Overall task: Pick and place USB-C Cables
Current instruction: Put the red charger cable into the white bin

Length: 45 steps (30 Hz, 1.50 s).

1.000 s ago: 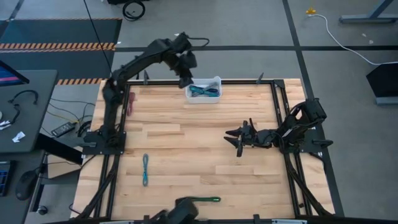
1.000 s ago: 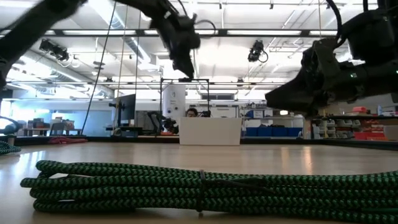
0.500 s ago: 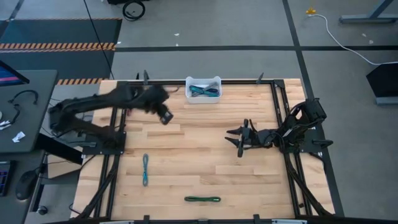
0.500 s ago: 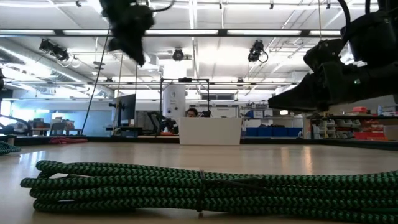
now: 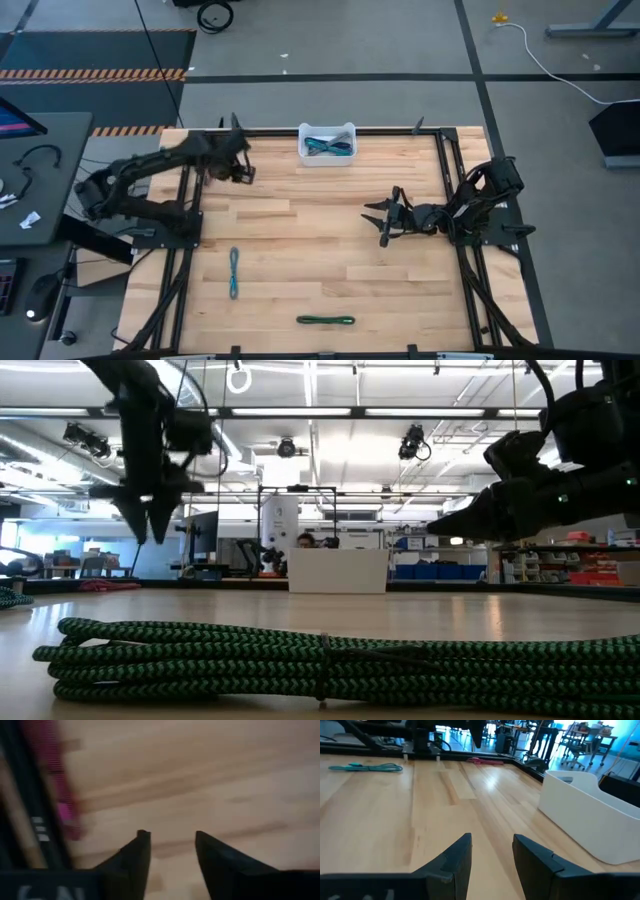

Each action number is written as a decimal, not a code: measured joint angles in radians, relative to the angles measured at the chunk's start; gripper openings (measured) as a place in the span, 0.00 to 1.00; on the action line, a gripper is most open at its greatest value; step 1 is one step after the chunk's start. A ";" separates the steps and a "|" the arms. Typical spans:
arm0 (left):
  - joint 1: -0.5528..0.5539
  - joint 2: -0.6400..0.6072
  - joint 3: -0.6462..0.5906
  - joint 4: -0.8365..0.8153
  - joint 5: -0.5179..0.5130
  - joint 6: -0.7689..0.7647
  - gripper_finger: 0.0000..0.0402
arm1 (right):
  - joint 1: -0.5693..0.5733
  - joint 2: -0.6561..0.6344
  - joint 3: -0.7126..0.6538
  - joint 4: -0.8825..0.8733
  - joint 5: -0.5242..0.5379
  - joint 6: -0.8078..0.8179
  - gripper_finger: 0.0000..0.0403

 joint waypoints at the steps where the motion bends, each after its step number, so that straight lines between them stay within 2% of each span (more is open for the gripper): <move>1: 0.055 0.023 0.004 -0.004 0.007 0.025 0.44 | -0.005 0.000 0.000 0.000 0.000 0.001 0.37; 5: 0.251 0.137 0.008 -0.021 0.045 0.101 0.57 | -0.024 0.000 0.000 0.000 0.000 0.014 0.37; 8: 0.328 0.234 0.019 -0.044 0.057 0.149 0.61 | -0.038 0.000 0.001 -0.001 0.000 0.007 0.37; 13: 0.307 0.335 0.077 -0.146 0.028 0.126 0.58 | -0.080 0.000 0.001 -0.001 0.000 0.006 0.37; 22: 0.281 0.494 0.143 -0.279 -0.069 0.047 0.41 | -0.132 0.000 0.001 -0.013 0.000 0.013 0.37; 29: 0.283 0.516 0.240 -0.349 -0.005 0.054 0.32 | -0.133 0.000 0.001 -0.016 0.000 0.016 0.37; 32: 0.291 0.516 0.253 -0.315 0.015 0.157 0.29 | -0.133 0.000 0.001 -0.016 -0.001 0.017 0.37; 35: 0.296 0.517 0.259 -0.207 0.019 0.254 0.29 | -0.132 0.000 0.001 -0.016 -0.001 0.024 0.37; 38: 0.309 0.528 0.305 -0.233 0.020 0.221 0.32 | -0.131 0.000 0.001 -0.023 -0.008 0.046 0.37; 43: 0.308 0.563 0.359 -0.349 -0.148 0.206 0.40 | -0.130 0.000 0.001 -0.024 -0.036 0.061 0.37; 45: 0.310 0.584 0.362 -0.343 -0.151 0.202 0.44 | -0.130 0.000 0.001 -0.024 -0.036 0.060 0.37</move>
